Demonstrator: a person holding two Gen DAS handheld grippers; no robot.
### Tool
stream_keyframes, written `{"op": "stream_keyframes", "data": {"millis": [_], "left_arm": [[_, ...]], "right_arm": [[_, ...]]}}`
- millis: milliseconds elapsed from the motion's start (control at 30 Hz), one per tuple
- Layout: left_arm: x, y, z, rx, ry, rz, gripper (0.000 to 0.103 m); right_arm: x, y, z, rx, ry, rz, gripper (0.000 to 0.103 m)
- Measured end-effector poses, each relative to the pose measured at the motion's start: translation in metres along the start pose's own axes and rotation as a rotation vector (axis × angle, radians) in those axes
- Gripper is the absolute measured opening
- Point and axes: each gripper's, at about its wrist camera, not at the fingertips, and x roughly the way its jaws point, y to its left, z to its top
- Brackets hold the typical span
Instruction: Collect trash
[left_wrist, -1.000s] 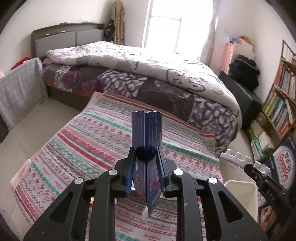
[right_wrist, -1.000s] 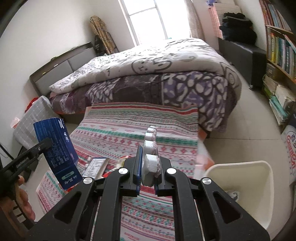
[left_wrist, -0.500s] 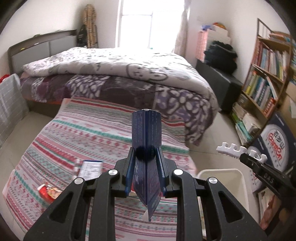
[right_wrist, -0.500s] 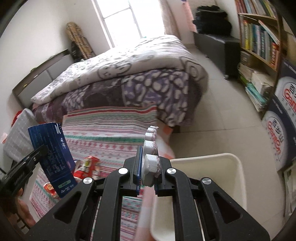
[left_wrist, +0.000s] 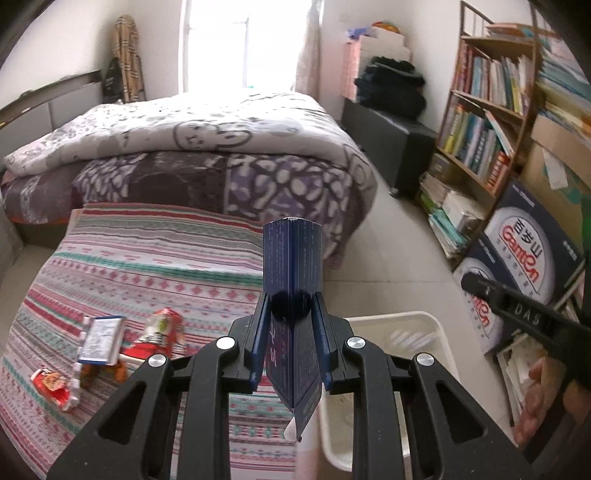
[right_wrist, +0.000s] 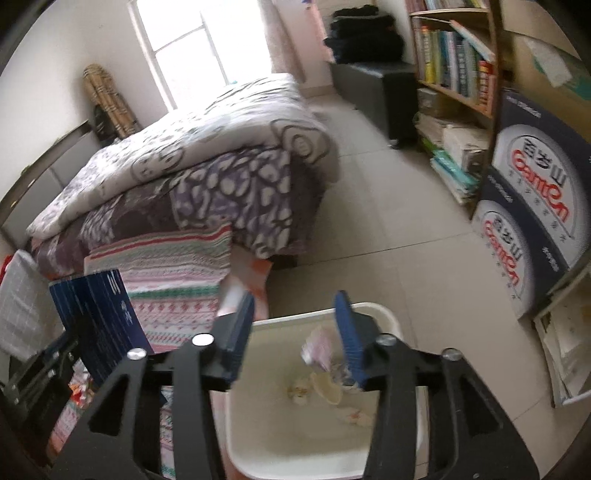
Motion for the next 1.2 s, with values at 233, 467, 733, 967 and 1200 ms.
{"op": "stream_keyframes", "data": {"millis": [233,467,733,967,1200], "left_arm": [[0.013,-0.035,-0.008,0.047,0.027,-0.031,0.023],[0.023,-0.061,-0.015,0.076,0.053,-0.064,0.023],[0.031,-0.086,-0.022,0.093,0.071,-0.102,0.027],[0.028,-0.087,-0.023,0.098,0.063,-0.104,0.064],[0.022,-0.068,-0.024,0.095,0.051,-0.036,0.067]], "right_arm": [[-0.005,-0.042,0.007,0.100,-0.018,-0.060,0.065],[-0.011,-0.072,0.012,0.154,-0.054,-0.146,0.081],[-0.021,-0.085,0.013,0.133,-0.117,-0.261,0.092],[-0.026,-0.086,0.013,0.127,-0.139,-0.290,0.095],[-0.024,-0.061,0.011,0.068,-0.146,-0.306,0.096]]}}
